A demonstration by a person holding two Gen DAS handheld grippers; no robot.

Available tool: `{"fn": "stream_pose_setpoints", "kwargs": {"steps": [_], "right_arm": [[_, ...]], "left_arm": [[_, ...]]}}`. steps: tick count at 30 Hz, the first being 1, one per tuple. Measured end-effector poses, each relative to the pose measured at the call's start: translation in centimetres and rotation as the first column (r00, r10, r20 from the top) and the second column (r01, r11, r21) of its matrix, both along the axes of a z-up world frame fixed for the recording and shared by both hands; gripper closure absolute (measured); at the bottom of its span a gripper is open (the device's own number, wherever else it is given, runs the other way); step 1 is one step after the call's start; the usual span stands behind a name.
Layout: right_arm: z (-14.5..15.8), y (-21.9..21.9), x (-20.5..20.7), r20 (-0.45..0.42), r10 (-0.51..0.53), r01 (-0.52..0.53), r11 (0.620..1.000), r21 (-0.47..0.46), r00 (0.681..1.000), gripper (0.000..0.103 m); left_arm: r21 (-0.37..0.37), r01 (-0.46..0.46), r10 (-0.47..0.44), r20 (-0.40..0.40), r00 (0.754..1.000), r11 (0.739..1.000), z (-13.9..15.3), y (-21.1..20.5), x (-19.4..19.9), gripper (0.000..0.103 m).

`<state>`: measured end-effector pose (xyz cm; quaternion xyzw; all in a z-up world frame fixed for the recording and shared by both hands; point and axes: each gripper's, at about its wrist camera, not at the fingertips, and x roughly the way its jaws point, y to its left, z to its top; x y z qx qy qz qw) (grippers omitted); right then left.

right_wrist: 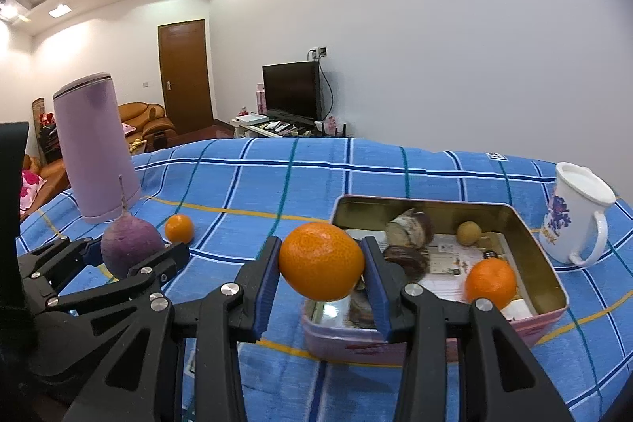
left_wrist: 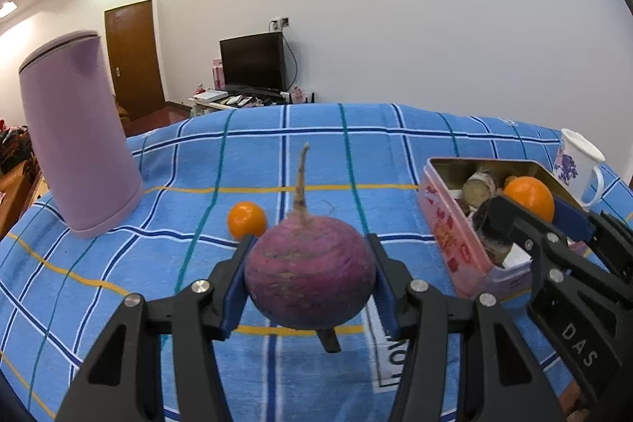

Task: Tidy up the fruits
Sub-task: 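Carry the mandarin and purple radish over the pink tin with both tools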

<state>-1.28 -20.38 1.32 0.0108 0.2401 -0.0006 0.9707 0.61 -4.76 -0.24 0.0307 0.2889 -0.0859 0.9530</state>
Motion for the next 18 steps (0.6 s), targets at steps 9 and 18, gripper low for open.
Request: {"fn": "stream_pose_setpoints", "kwargs": {"steps": [9, 18], "right_arm": [[0.1, -2.0, -0.3, 0.002, -0.032, 0.032, 0.999, -0.003, 0.999, 0.06], [0.2, -4.9, -0.3, 0.004, -0.087, 0.087, 0.996, -0.004, 0.996, 0.06]], "left_arm": [[0.012, 0.034, -0.034, 0.012, 0.999, 0.999, 0.2, -2.5, -0.3, 0.047], [0.009, 0.069, -0.069, 0.024, 0.997, 0.998, 0.4, -5.0, -0.4, 0.047]]}}
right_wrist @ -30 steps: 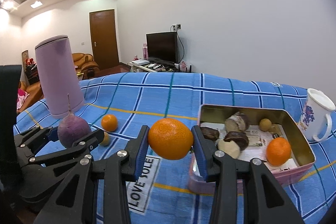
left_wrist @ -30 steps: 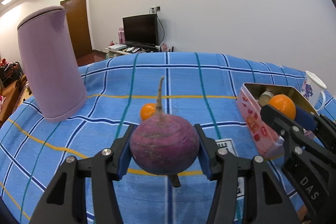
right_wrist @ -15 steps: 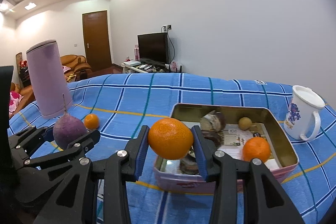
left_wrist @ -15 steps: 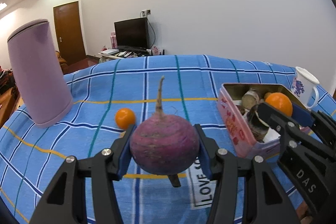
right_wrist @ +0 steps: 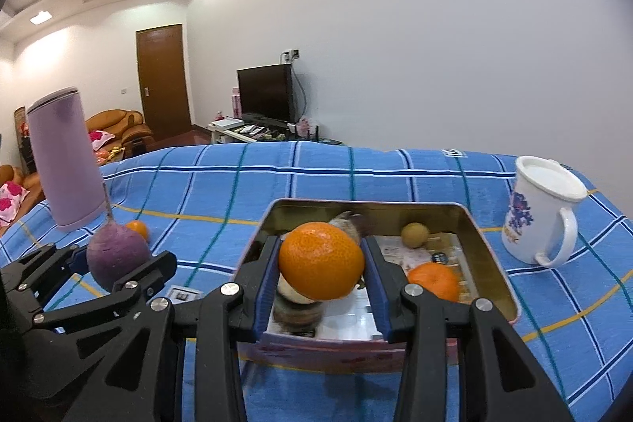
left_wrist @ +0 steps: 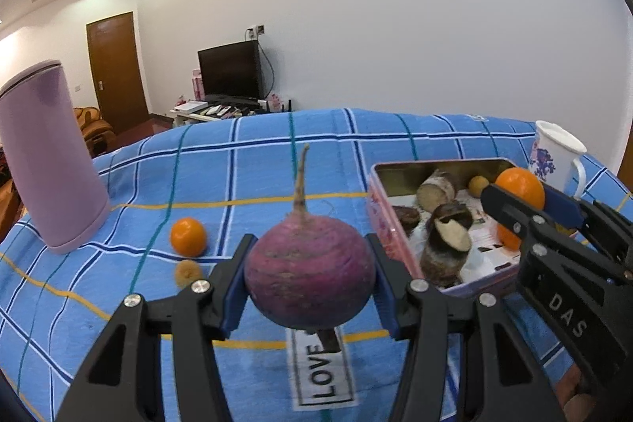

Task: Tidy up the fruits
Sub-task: 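Carry the mandarin and purple radish over the pink tin with both tools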

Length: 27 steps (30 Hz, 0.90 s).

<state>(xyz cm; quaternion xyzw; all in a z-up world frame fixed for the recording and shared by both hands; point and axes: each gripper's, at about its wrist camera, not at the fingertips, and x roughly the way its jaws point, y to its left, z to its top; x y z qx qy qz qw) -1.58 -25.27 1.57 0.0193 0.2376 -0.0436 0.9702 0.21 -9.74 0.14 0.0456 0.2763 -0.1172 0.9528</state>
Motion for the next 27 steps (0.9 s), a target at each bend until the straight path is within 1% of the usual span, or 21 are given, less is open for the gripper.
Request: {"fn": "stream_pose_setpoints", "kwargs": {"steps": [3, 8, 15, 19, 27], "right_arm": [[-0.1, -1.2, 0.1, -0.001, -0.02, 0.02, 1.0, -0.001, 1.0, 0.06], [0.0, -2.9, 0.2, 0.004, -0.061, 0.061, 0.998, -0.028, 0.998, 0.06], [0.0, -4.8, 0.8, -0.006, -0.111, 0.111, 0.993, -0.033, 0.994, 0.06], [0.0, -5.9, 1.1, -0.003, -0.139, 0.138, 0.989, -0.046, 0.99, 0.06], [-0.2, -7.8, 2.5, -0.031, -0.175, 0.174, 0.984, -0.036, 0.984, 0.06]], "left_arm": [[0.003, 0.015, -0.015, 0.005, 1.0, 1.0, 0.1, -1.0, 0.0, 0.047], [-0.005, 0.039, -0.039, 0.007, 0.999, 0.999, 0.3, -2.6, 0.1, 0.047], [-0.014, 0.076, -0.076, 0.016, 0.997, 0.997, 0.7, -5.0, 0.3, 0.047], [-0.029, 0.096, -0.096, 0.008, 0.995, 0.995, 0.9, -6.4, 0.9, 0.047], [-0.039, 0.119, -0.12, -0.013, 0.993, 0.992, 0.5, -8.7, 2.3, 0.047]]}}
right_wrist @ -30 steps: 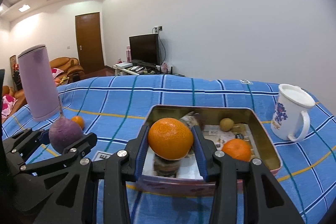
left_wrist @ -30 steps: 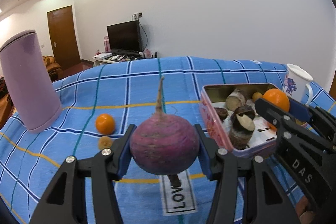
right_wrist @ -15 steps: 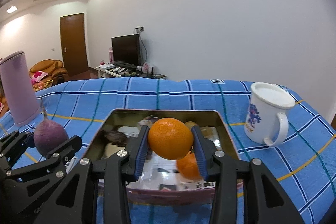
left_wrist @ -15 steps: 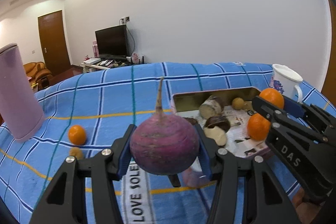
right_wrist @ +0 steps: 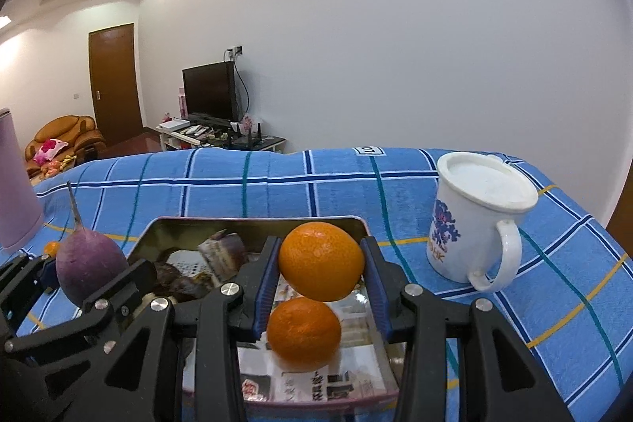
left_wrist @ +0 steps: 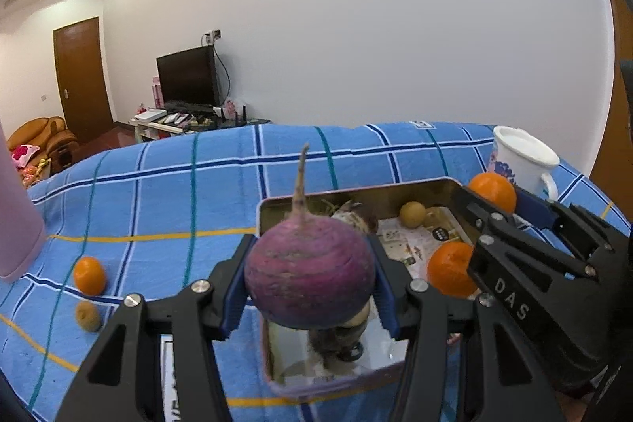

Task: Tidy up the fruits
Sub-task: 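Carry the mandarin and purple radish over the pink tin with both tools, then open both tools to drop the mandarin and radish into the tin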

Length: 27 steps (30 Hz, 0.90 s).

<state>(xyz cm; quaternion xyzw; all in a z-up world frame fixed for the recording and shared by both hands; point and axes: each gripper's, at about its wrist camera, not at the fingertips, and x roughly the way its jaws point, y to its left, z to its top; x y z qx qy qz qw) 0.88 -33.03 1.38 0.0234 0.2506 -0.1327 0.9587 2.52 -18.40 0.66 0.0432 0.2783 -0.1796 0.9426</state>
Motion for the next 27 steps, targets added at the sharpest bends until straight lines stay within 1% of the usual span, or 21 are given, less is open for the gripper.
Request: {"fn": "stream_pose_setpoints", "kwargs": {"steps": [4, 6, 11, 14, 19, 27], "right_arm": [[-0.1, -0.8, 0.8, -0.019, -0.001, 0.001, 1.0, 0.018, 1.0, 0.06], [-0.2, -1.0, 1.2, -0.029, 0.002, -0.002, 1.0, 0.024, 1.0, 0.06], [-0.5, -1.5, 2.3, -0.056, 0.012, -0.009, 0.999, 0.051, 0.998, 0.06], [-0.9, -2.1, 3.1, -0.079, 0.028, -0.021, 0.996, 0.082, 0.997, 0.06], [-1.5, -2.9, 4.2, -0.125, 0.065, -0.047, 0.989, 0.14, 0.99, 0.06], [-2.1, -3.2, 5.3, -0.154, 0.117, -0.087, 0.978, 0.19, 0.981, 0.059]], "left_arm": [[-0.004, 0.004, -0.004, -0.039, 0.999, 1.0, -0.5, -0.5, 1.0, 0.047], [-0.011, 0.0, 0.0, -0.037, 0.999, 1.0, -0.4, -0.6, 1.3, 0.047], [-0.002, 0.001, -0.001, -0.043, 0.999, 1.0, -0.5, -1.3, 2.0, 0.047], [-0.002, 0.001, -0.001, -0.055, 0.998, 1.0, -0.6, -1.5, 2.6, 0.047], [0.008, -0.002, 0.003, -0.099, 0.995, 1.0, -0.9, -1.7, 3.6, 0.047], [-0.008, -0.012, 0.011, -0.121, 0.993, 1.0, -1.0, -1.6, 4.0, 0.048]]}}
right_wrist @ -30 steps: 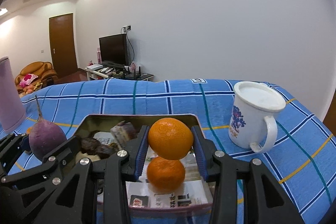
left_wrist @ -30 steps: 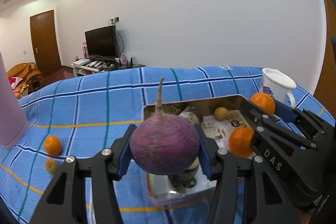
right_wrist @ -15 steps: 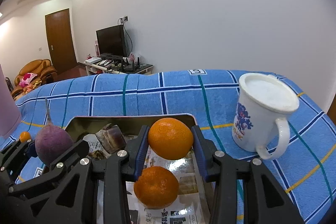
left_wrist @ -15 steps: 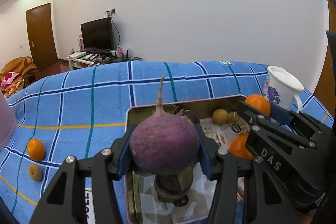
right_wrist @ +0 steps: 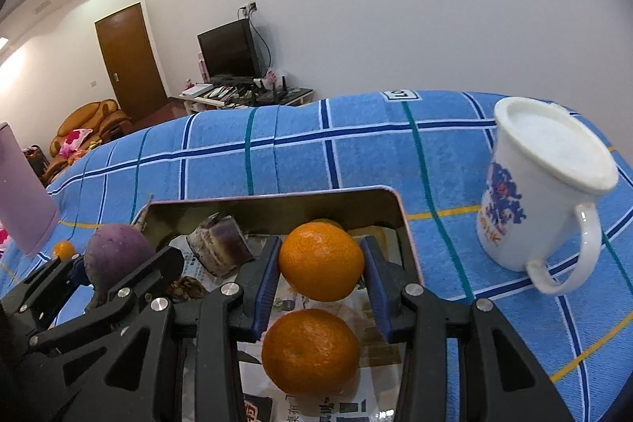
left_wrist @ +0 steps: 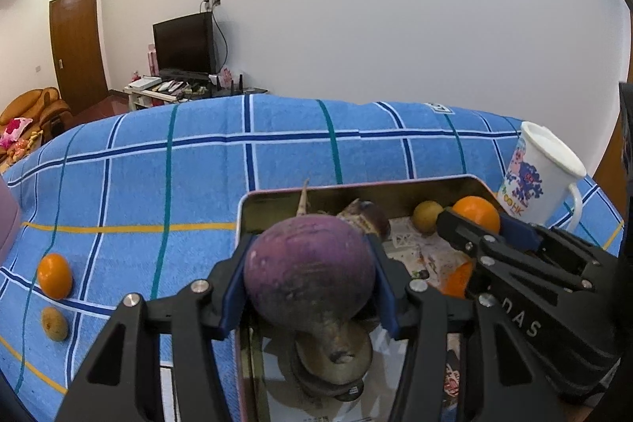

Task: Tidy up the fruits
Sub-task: 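Open both tools to drop the mandarin and radish into the tin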

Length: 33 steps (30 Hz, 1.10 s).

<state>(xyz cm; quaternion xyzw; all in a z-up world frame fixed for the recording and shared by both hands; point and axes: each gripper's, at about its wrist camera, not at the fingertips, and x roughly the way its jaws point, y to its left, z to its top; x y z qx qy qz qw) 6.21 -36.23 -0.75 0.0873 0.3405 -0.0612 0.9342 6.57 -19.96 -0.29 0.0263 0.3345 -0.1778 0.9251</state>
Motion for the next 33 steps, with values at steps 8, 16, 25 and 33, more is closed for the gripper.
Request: {"fn": "stream_pose_setpoints", "kwargs": {"steps": [8, 16, 25, 33], "right_arm": [[-0.4, 0.1, 0.0, 0.002, 0.018, -0.018, 0.999, 0.041, 1.0, 0.06], [-0.2, -0.9, -1.0, 0.045, 0.02, -0.025, 0.993, 0.111, 0.999, 0.058], [0.9, -1.7, -2.7, 0.136, -0.016, -0.008, 0.985, 0.173, 0.991, 0.029], [3.1, -0.4, -5.7, 0.351, -0.084, 0.073, 0.996, 0.044, 0.933, 0.026]], "left_arm": [[0.002, -0.008, 0.008, 0.019, 1.0, 1.0, 0.0, 0.2, -0.3, 0.047], [0.009, -0.089, 0.087, 0.108, 0.99, 0.996, 0.6, 1.2, -1.3, 0.015], [-0.069, -0.098, 0.11, 0.201, 0.974, 0.993, 2.1, 3.1, -2.7, 0.0], [-0.041, -0.161, 0.166, 0.299, 0.94, 0.986, 3.0, 4.0, -4.2, 0.0]]}}
